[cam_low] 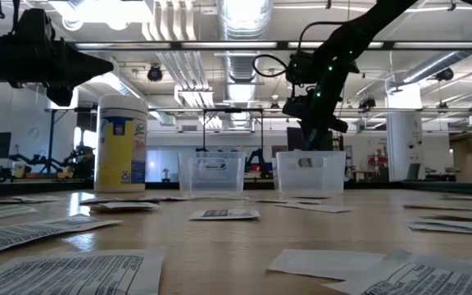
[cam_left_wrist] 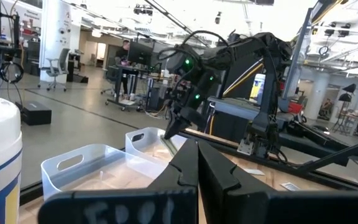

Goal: Pick & Place First Aid Supplies
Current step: Put the bandage into the right transparent bin

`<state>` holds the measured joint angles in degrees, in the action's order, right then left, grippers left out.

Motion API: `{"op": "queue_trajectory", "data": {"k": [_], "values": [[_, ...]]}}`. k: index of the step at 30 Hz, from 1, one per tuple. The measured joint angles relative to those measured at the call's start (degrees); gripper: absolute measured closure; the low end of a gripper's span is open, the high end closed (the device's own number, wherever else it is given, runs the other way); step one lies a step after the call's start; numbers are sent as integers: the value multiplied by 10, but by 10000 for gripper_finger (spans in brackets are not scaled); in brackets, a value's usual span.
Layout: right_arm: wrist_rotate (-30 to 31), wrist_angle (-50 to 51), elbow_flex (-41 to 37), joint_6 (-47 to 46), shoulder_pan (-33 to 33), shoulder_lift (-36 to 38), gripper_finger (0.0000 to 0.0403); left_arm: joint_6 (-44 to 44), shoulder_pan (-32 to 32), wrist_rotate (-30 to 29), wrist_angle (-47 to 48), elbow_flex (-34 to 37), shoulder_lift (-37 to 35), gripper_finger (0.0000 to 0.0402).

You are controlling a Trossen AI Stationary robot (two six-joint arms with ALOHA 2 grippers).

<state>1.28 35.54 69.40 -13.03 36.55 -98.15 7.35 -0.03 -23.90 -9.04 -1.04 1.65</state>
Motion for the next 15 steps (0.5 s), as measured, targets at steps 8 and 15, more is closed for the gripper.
{"op": "queue_trajectory", "data": {"k": [8,15], "values": [[0,9,-1,2,-11,0,394,-1,0,0,-2,0,0,401],[1,44,-3,1,-12,-2,394,-1,0,0,-4,0,0,401]]}}
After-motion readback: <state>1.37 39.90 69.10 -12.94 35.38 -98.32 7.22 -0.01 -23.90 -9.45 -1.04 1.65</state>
